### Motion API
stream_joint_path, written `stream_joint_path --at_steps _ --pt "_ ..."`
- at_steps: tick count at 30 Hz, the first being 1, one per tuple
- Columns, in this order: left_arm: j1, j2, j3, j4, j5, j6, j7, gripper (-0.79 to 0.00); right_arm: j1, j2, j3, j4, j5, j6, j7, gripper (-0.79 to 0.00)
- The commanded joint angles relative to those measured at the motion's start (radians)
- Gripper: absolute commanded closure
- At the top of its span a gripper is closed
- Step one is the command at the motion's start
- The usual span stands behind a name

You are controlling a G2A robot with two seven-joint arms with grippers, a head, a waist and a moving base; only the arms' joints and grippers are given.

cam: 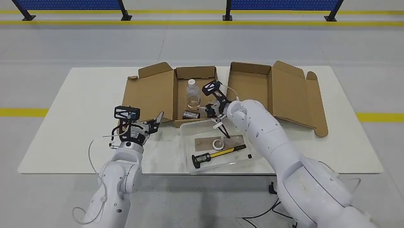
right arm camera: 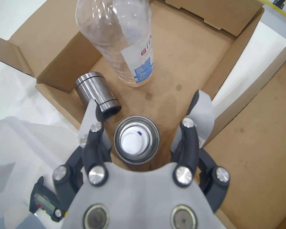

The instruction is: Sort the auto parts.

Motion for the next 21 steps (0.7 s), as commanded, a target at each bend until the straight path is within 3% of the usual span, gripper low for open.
stream_joint_path --at_steps 1,15,21 --pt "0.0 0.0 0.0 0.0 0.0 0.0 0.0 -0.785 0.002 0.002 0.0 -0.007 -0.007 -0.001 -0.002 -0.616" --pt "0.0 0.0 0.0 0.0 0.0 0.0 0.0 -0.785 -0.013 0.044 0.012 -0.128 -0.088 0.005 -0.054 -0.643" --pt "0.0 0.0 0.0 0.0 0.0 0.0 0.0 -0.785 -0.051 0.08 0.044 -0.252 -0.109 0.02 -0.033 -0.65"
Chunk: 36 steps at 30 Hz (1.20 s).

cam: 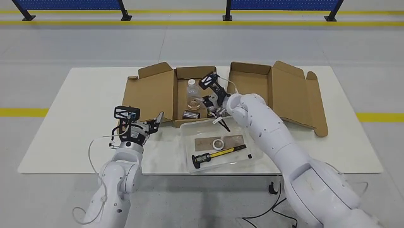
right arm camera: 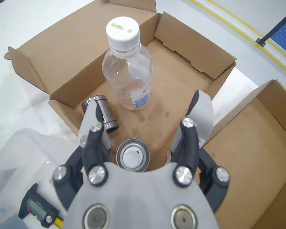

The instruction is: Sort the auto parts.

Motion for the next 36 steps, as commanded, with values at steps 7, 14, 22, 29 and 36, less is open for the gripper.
stream_joint_path --at_steps 7,14,22,29,36 --pt "0.0 0.0 0.0 0.0 0.0 0.0 0.0 -0.785 -0.116 0.074 0.087 -0.302 -0.054 0.044 0.119 -0.548" --pt "0.0 0.0 0.0 0.0 0.0 0.0 0.0 -0.785 -0.338 0.173 0.251 -0.778 -0.183 0.046 0.405 -0.566" --pt "0.0 0.0 0.0 0.0 0.0 0.0 0.0 -0.785 -0.502 0.232 0.361 -1.081 -0.265 -0.09 0.729 -0.619" --pt "0.0 0.0 0.0 0.0 0.0 0.0 0.0 -0.785 -0.547 0.252 0.366 -1.149 -0.235 -0.211 0.938 -0.6" --pt "0.0 0.0 0.0 0.0 0.0 0.0 0.0 -0.785 -0.538 0.254 0.319 -1.074 -0.193 -0.255 1.011 -0.585"
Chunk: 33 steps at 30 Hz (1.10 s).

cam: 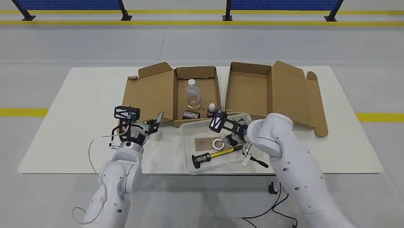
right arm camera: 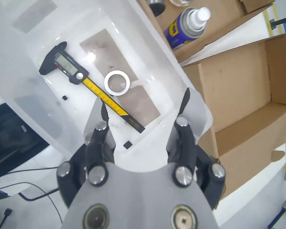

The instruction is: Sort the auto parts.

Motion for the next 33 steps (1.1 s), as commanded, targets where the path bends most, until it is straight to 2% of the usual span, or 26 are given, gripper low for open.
stream_joint_path --at_steps 1,4,10,17,33 --pt "0.0 0.0 0.0 0.0 0.0 0.0 0.0 -0.785 0.013 -0.002 -0.021 0.043 -0.003 -0.004 0.006 -0.579" --pt "0.0 0.0 0.0 0.0 0.0 0.0 0.0 -0.785 0.046 -0.007 -0.053 0.124 -0.014 0.006 -0.006 -0.563" --pt "0.0 0.0 0.0 0.0 0.0 0.0 0.0 -0.785 0.117 -0.027 -0.121 0.281 -0.014 0.047 -0.104 -0.449" --pt "0.0 0.0 0.0 0.0 0.0 0.0 0.0 -0.785 0.184 -0.045 -0.171 0.383 -0.008 0.068 -0.142 -0.416" --pt "0.0 0.0 0.0 0.0 0.0 0.0 0.0 -0.785 0.268 -0.082 -0.285 0.514 0.012 0.021 -0.155 -0.348"
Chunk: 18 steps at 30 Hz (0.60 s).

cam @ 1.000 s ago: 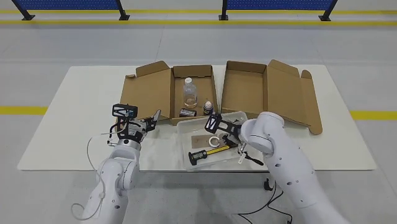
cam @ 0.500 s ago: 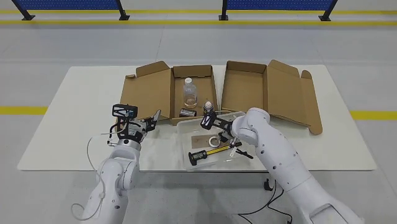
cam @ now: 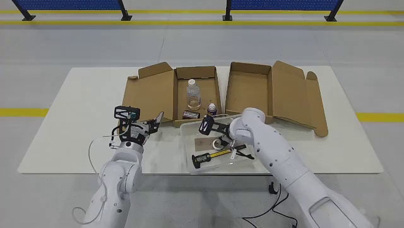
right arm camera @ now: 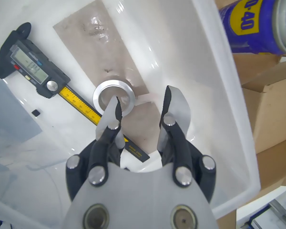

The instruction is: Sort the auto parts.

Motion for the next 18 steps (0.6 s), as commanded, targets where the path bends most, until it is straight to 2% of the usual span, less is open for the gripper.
stream_joint_path --at_steps 1,5,8,18 --pt "0.0 0.0 0.0 0.0 0.0 0.0 0.0 -0.785 0.006 -0.004 -0.011 0.012 -0.001 -0.002 0.0 -0.342" --pt "0.0 0.0 0.0 0.0 0.0 0.0 0.0 -0.785 0.015 -0.01 -0.028 0.036 0.001 -0.001 -0.006 -0.317" --pt "0.0 0.0 0.0 0.0 0.0 0.0 0.0 -0.785 0.023 -0.015 -0.039 0.056 0.004 0.002 -0.009 -0.262" --pt "0.0 0.0 0.0 0.0 0.0 0.0 0.0 -0.785 0.045 -0.031 -0.075 0.115 -0.006 0.001 -0.036 -0.243"
